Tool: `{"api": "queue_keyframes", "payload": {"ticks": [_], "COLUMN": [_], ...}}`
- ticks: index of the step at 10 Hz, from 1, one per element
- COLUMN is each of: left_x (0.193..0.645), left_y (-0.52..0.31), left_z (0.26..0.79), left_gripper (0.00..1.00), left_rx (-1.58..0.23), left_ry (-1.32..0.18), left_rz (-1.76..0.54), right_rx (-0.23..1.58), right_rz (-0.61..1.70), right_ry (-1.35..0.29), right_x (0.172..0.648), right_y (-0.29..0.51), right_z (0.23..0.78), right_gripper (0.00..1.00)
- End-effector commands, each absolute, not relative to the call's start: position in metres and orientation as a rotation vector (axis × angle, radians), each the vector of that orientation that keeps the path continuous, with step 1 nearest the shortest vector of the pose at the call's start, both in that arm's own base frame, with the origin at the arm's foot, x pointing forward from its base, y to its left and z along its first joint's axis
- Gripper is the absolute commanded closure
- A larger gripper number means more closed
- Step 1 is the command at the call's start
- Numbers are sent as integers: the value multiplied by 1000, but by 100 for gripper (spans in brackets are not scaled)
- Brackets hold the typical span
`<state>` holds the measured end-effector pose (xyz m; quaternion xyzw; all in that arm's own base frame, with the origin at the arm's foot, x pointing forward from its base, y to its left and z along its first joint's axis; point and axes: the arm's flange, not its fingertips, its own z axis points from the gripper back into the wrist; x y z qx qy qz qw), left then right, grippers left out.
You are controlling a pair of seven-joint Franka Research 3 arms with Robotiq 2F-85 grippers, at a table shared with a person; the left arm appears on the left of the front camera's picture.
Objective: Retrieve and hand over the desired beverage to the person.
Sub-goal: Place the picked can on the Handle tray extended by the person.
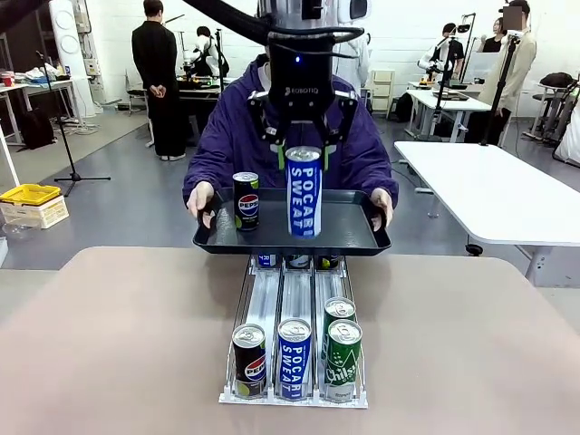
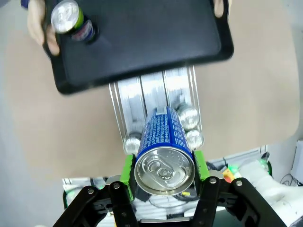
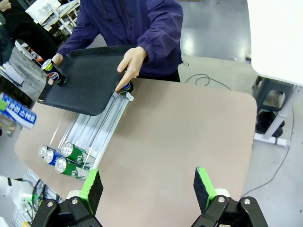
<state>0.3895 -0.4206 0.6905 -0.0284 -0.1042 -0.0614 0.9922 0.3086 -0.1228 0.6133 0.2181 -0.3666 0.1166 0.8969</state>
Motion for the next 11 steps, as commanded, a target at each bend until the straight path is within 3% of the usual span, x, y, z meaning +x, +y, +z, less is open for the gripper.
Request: {"api": "queue_keyframes", "payload": {"ticks": [1,6,11], "left_x": [441,573,595], "left_y": [-445,-454,-445], "left_z": [718,702,640], "left_gripper": [42,42,42], "left_rx": [-61,-46,-70], "left_ry": [-282,-164,-89], "left_rz": [-148,-101,-91], "right_rx": [480,480,480], "right_rz": [255,255,255], "right_ry": [-765,-765,-765], "right_x": [311,311,311], "right_y": [-123,-123,-123], "right_z": [612,612,612], "right_gripper": [0,0,0]}}
